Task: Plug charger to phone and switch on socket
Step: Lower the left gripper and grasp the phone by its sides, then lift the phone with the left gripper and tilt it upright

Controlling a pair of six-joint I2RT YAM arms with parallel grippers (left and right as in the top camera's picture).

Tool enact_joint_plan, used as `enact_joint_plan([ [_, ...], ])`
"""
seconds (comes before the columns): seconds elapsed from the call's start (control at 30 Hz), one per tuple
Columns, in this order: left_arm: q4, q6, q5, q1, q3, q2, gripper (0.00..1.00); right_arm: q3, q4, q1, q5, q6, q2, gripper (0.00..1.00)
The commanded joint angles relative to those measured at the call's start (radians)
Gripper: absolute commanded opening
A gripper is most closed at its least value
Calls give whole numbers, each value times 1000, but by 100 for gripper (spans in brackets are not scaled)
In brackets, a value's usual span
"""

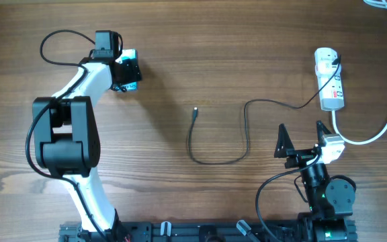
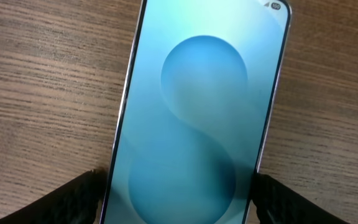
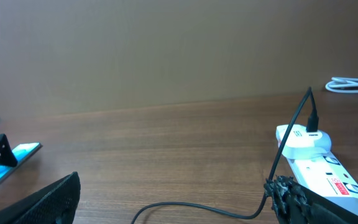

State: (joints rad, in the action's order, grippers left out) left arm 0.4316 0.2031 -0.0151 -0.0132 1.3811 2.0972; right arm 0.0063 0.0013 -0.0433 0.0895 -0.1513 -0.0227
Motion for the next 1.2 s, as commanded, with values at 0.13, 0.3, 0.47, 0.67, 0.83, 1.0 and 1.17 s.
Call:
enact_joint_plan([
  [0.13, 59, -52, 15, -2, -29, 37, 100, -1, 4, -3, 12, 18, -2, 100],
  [0.3, 29, -189, 18, -2, -29, 37, 96, -1, 4, -3, 12, 18, -2, 100],
  [0.47, 39, -196, 48, -2, -29, 37, 85, -1, 5, -3, 12, 18, -2, 100],
  [0.67, 102, -196, 74, -2, -29, 37, 76, -1, 5, -3, 12, 18, -2, 100],
  [0.83, 181, -196, 75, -2, -29, 37, 73, -1, 4, -3, 12, 18, -2, 100],
  [1.0, 330, -195, 162, -2, -29, 37, 74, -1, 4, -3, 12, 18, -2, 100],
  [1.17, 507, -193, 211, -2, -29, 37, 73, -1, 4, -3, 12, 18, -2, 100],
])
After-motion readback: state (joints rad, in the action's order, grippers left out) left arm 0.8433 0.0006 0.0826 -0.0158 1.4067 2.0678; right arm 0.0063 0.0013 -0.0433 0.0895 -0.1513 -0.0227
